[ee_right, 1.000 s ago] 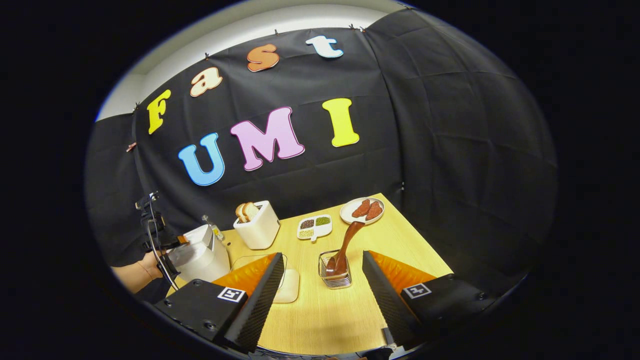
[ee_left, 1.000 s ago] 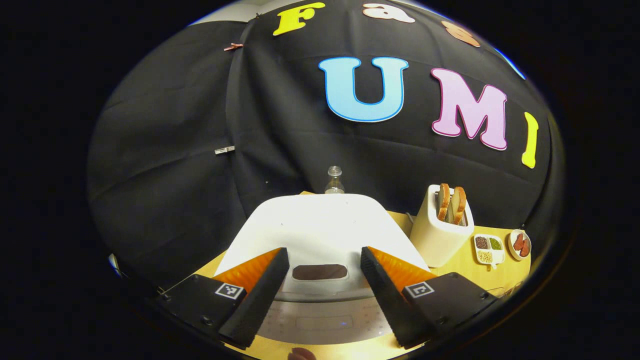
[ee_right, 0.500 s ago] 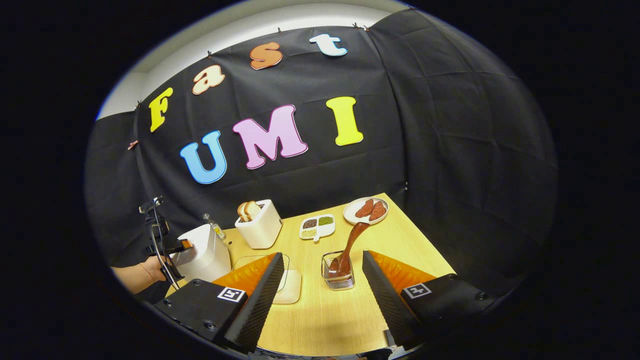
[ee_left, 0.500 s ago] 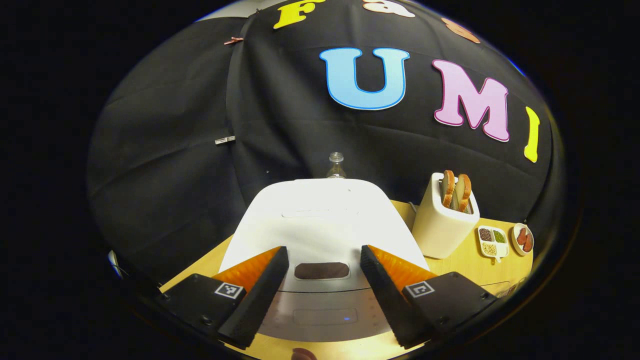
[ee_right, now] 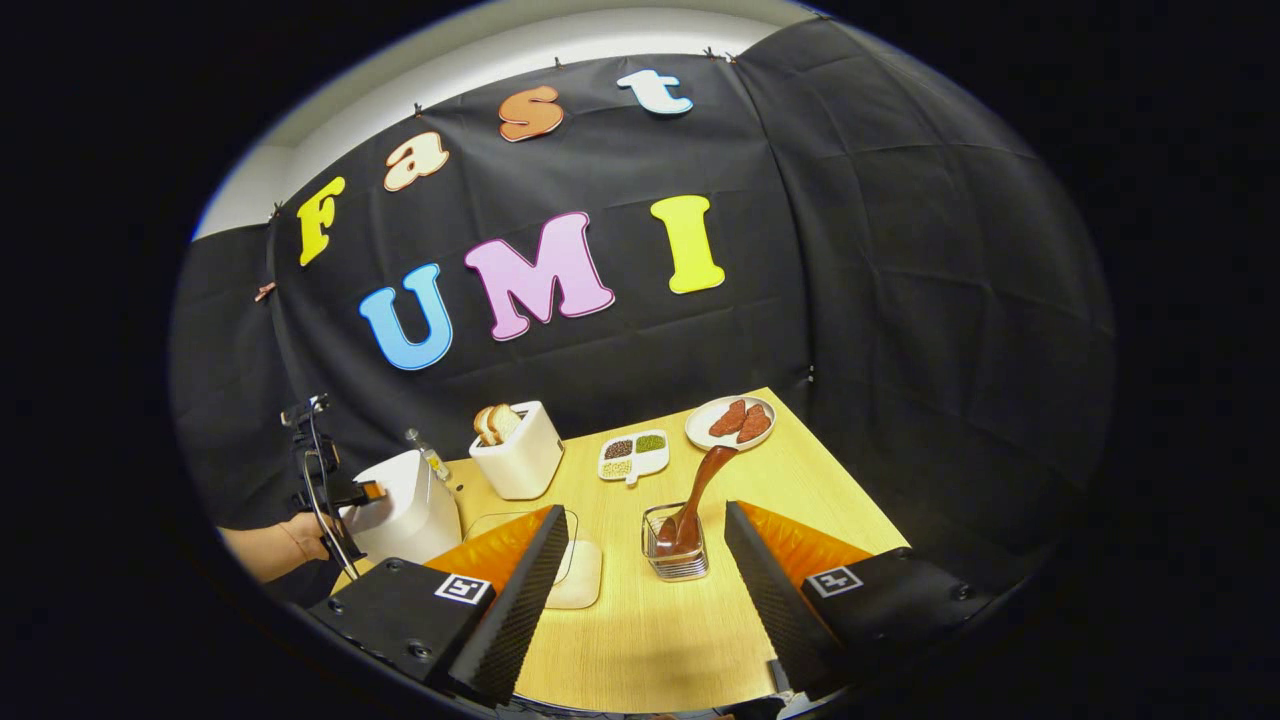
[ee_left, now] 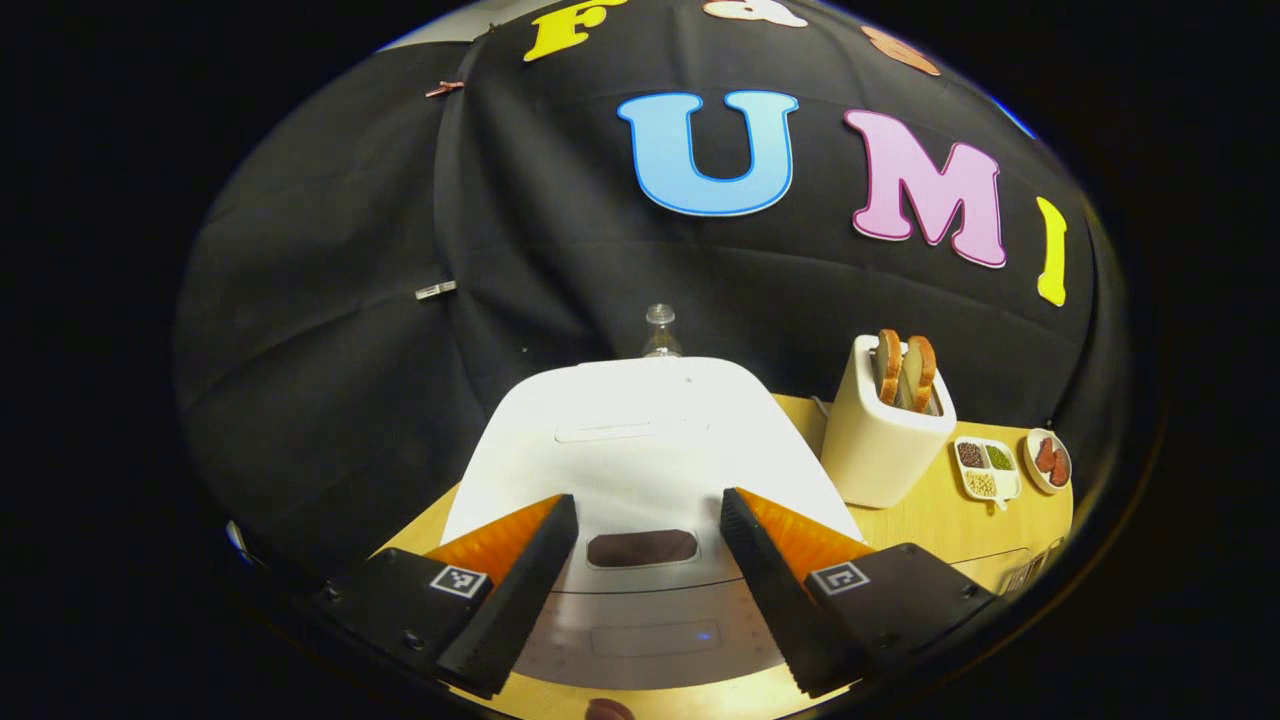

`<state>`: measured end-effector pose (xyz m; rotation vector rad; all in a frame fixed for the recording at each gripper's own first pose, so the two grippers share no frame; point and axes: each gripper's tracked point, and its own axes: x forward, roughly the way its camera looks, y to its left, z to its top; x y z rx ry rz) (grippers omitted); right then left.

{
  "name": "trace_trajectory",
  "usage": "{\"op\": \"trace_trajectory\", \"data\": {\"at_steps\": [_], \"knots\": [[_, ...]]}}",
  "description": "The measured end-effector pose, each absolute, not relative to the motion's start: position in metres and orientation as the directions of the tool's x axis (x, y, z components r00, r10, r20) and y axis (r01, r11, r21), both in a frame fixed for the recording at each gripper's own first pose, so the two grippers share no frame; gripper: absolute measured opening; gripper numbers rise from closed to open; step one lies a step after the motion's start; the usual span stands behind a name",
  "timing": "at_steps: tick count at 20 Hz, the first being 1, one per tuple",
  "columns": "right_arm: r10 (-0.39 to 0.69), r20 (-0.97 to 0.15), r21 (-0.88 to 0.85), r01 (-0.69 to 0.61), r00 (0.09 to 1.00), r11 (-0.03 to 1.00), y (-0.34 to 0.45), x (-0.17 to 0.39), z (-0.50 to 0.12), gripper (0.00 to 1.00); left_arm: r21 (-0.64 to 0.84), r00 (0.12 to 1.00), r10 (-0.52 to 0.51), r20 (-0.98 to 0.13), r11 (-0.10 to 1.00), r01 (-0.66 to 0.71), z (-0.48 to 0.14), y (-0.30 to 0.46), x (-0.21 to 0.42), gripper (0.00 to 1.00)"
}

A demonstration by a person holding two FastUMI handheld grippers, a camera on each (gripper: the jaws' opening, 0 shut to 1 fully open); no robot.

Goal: Close the left gripper, press the button to open the rice cooker; take a wooden spoon from the chopstick holder with the right hand, scoop a spoonful of rice and pour it into the rice cooker, then put the wooden spoon back into the chopstick holder.

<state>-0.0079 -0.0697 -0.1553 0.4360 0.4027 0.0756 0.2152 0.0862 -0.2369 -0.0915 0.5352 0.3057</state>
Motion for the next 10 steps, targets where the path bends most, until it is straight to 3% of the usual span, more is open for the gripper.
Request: {"op": "trace_trajectory", "data": {"at_steps": [10], "knots": [[0.16, -0.326, 0.409, -0.014, 0.932, 0.912, -0.062, -0.006, -0.142, 0.98, -0.064, 0.944, 0.147, -0.296, 0.983, -0.173, -0.154, 0.052, 0.175, 0.98]]}}
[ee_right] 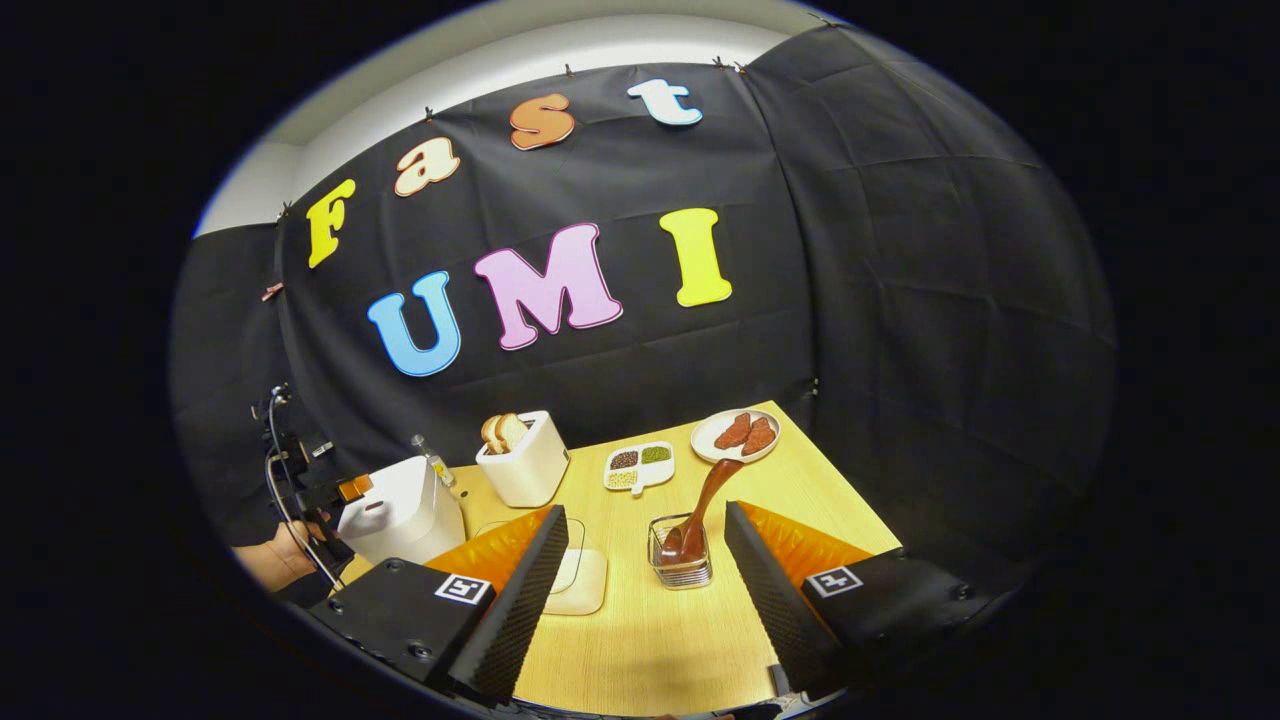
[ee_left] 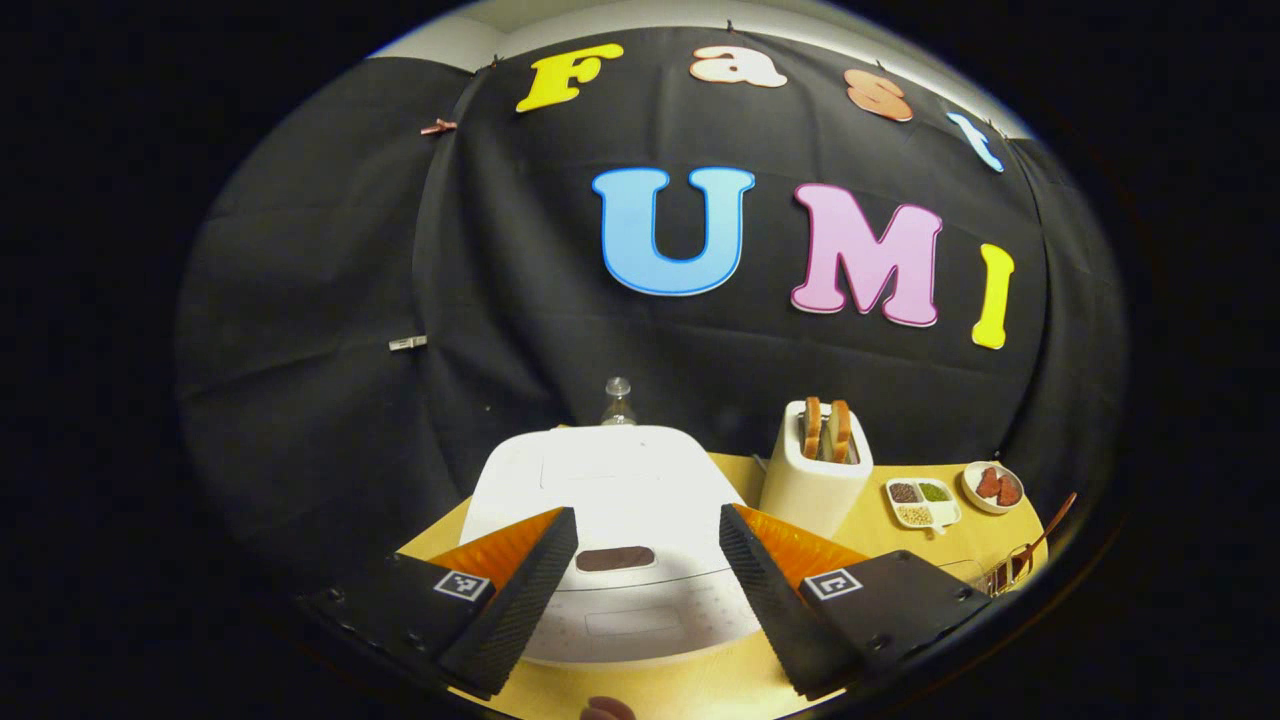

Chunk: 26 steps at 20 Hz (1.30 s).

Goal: Close the left gripper, press the button to open the rice cooker; take a wooden spoon from the chopstick holder with the right hand, scoop a spoonful of rice and pour it into the rice cooker, then put the wooden spoon back into the chopstick holder.

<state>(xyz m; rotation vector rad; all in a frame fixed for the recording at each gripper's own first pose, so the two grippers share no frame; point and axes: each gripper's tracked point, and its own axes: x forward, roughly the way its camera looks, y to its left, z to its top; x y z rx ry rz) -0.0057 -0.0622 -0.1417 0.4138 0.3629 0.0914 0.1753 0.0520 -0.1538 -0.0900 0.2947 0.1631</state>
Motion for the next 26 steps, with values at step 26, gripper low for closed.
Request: {"op": "trace_trajectory", "data": {"at_steps": [26], "knots": [[0.173, -0.143, 0.304, -0.123, 0.975, 0.945, -0.022, 0.013, -0.064, 0.98, -0.068, 0.982, -0.186, -0.041, 0.981, 0.183, -0.014, -0.062, -0.009, 0.98]]}}
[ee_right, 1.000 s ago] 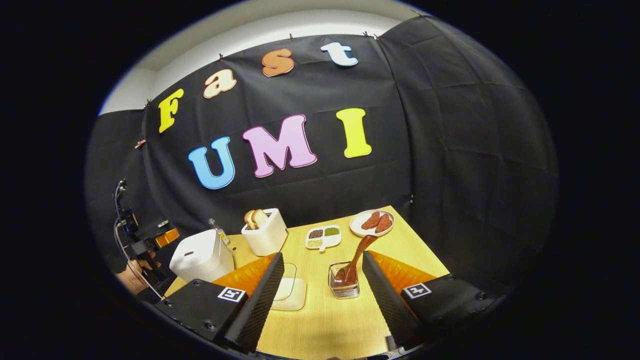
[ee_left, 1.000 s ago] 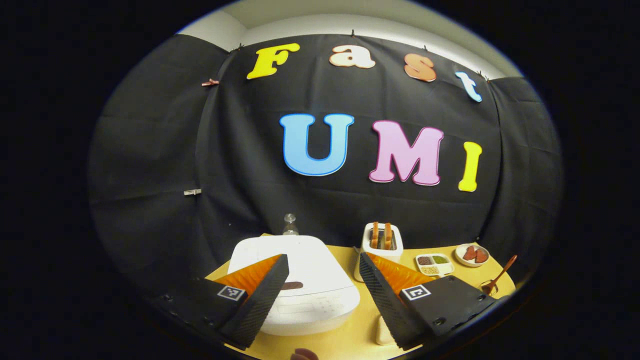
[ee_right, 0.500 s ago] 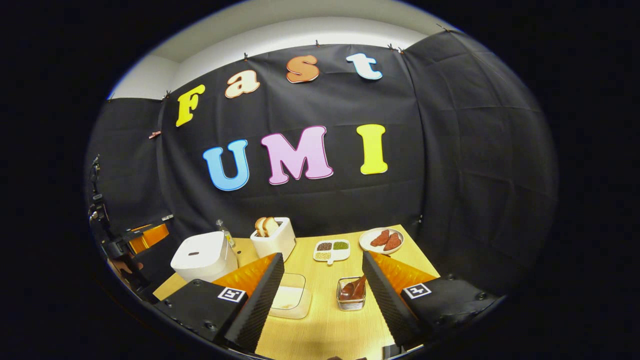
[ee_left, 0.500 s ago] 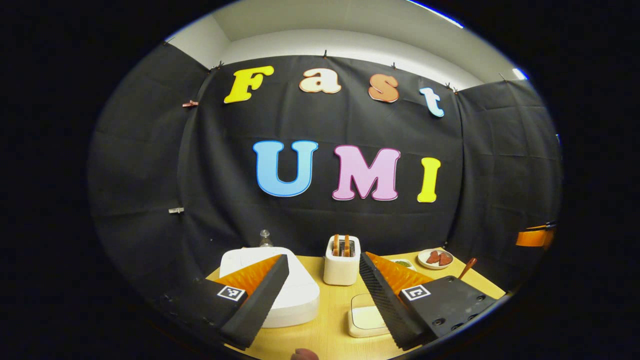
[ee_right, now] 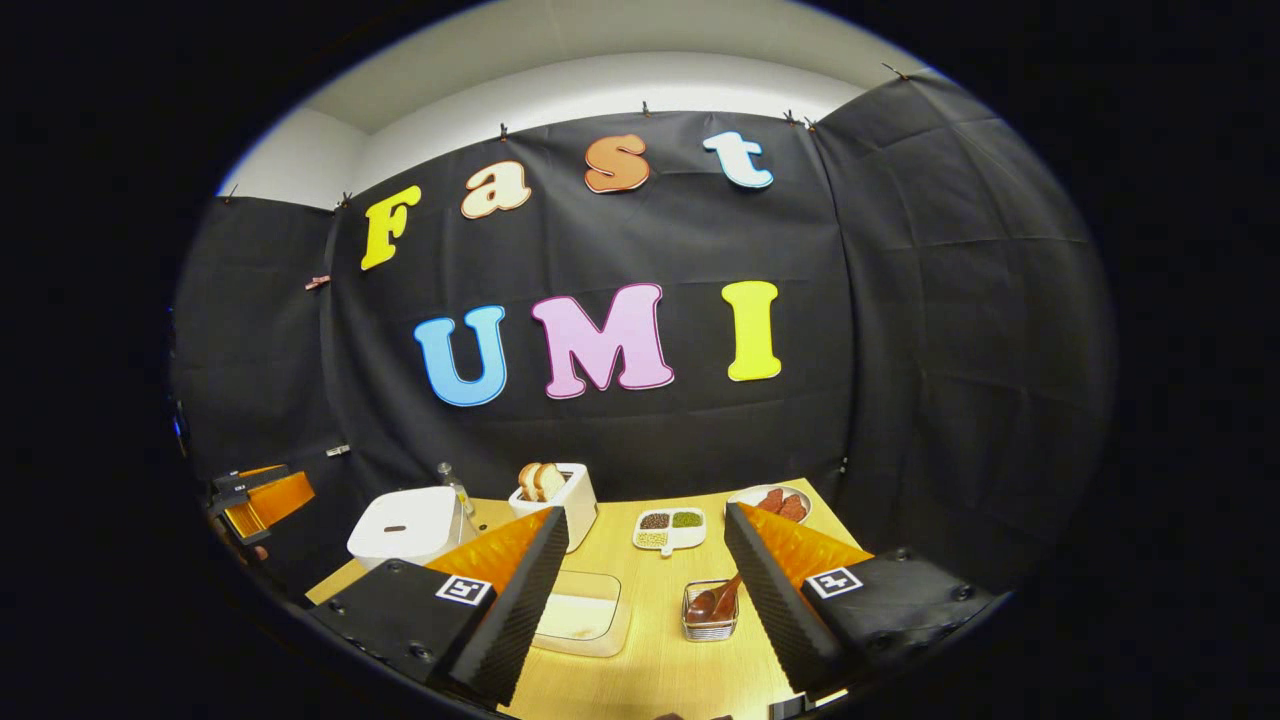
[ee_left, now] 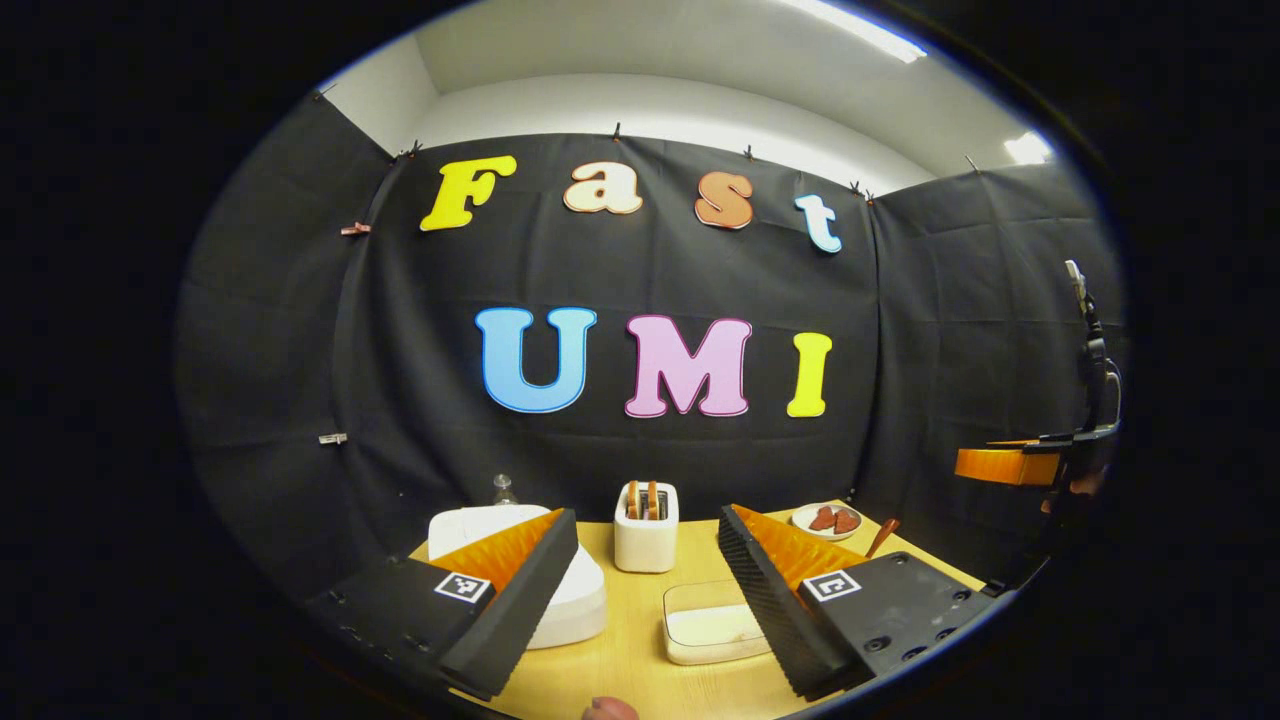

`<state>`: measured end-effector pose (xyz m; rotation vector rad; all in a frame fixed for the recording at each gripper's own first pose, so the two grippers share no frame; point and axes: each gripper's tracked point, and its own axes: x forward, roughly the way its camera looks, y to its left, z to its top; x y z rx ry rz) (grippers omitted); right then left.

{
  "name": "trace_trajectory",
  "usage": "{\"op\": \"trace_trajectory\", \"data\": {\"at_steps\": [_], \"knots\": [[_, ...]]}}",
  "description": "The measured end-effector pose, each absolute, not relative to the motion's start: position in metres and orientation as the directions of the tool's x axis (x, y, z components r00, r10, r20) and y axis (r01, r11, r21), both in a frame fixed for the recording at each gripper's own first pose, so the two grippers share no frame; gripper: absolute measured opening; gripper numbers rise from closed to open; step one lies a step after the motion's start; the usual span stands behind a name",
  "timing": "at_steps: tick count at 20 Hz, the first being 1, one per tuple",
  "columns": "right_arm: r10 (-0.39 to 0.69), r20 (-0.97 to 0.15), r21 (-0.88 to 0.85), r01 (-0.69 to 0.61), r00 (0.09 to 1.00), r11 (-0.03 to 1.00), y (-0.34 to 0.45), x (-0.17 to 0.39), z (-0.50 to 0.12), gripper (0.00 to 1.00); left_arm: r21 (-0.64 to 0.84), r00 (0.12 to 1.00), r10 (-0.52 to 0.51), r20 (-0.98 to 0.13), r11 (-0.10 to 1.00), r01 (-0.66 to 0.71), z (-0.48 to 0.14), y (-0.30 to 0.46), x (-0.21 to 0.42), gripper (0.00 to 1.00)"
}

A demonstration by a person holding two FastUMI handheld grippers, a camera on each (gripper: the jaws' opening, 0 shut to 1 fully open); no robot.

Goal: Close the left gripper, press the button to open the rice cooker; take a wooden spoon from the chopstick holder with the right hand, scoop a spoonful of rice and pour it into the rice cooker, then put the wooden spoon back into the chopstick holder.

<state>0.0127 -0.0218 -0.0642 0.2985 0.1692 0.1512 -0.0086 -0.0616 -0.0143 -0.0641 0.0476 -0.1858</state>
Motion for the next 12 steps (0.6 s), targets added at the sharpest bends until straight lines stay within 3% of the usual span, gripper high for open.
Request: {"op": "trace_trajectory", "data": {"at_steps": [12], "knots": [[0.155, -0.156, 0.296, -0.104, 0.975, 0.95, -0.0164, 0.0063, -0.0664, 0.98, -0.07, 0.978, -0.197, -0.071, 0.979, 0.193, -0.0231, -0.0581, -0.0173, 0.98]]}}
